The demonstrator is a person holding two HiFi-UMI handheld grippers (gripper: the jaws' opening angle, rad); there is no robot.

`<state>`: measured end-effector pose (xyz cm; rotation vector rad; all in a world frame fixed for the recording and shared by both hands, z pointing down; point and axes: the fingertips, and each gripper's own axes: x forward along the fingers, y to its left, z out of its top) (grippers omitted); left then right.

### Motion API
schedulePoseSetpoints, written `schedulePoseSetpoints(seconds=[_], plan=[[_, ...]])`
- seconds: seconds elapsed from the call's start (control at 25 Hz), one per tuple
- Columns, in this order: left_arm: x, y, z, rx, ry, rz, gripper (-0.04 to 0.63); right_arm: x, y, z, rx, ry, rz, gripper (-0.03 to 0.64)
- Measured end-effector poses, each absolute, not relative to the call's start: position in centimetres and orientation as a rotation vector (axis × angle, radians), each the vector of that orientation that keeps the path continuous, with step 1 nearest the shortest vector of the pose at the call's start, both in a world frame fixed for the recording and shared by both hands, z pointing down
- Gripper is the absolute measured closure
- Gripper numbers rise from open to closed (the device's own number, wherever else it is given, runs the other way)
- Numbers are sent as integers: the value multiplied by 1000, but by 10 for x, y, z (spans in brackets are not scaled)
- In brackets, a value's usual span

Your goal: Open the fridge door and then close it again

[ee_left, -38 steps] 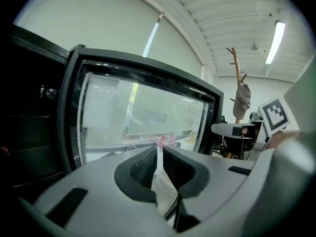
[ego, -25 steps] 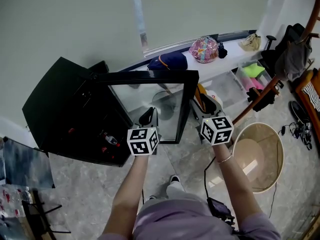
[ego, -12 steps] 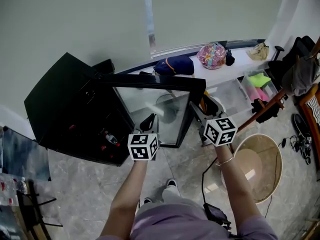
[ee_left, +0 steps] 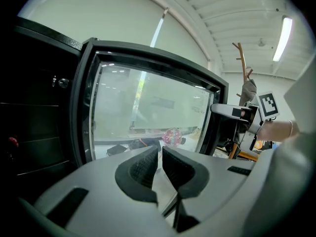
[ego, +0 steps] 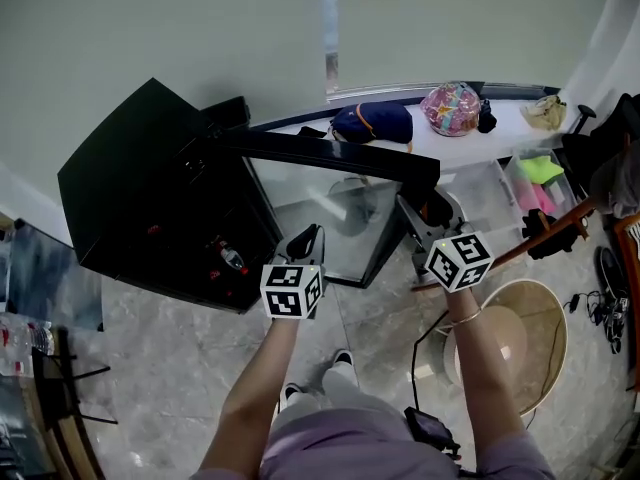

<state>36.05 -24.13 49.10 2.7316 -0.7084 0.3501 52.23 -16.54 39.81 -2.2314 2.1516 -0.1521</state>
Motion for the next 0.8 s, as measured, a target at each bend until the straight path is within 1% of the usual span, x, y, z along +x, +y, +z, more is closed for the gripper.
schedulePoseSetpoints(seconds=[0.4, 0.8], plan=[[327, -228, 492, 2702, -734, 313, 571, 497, -144, 399, -2295, 2121, -129, 382], [268, -205, 492, 2701, -734, 302, 572, 437, -108, 398, -2405, 2045, -99, 402]])
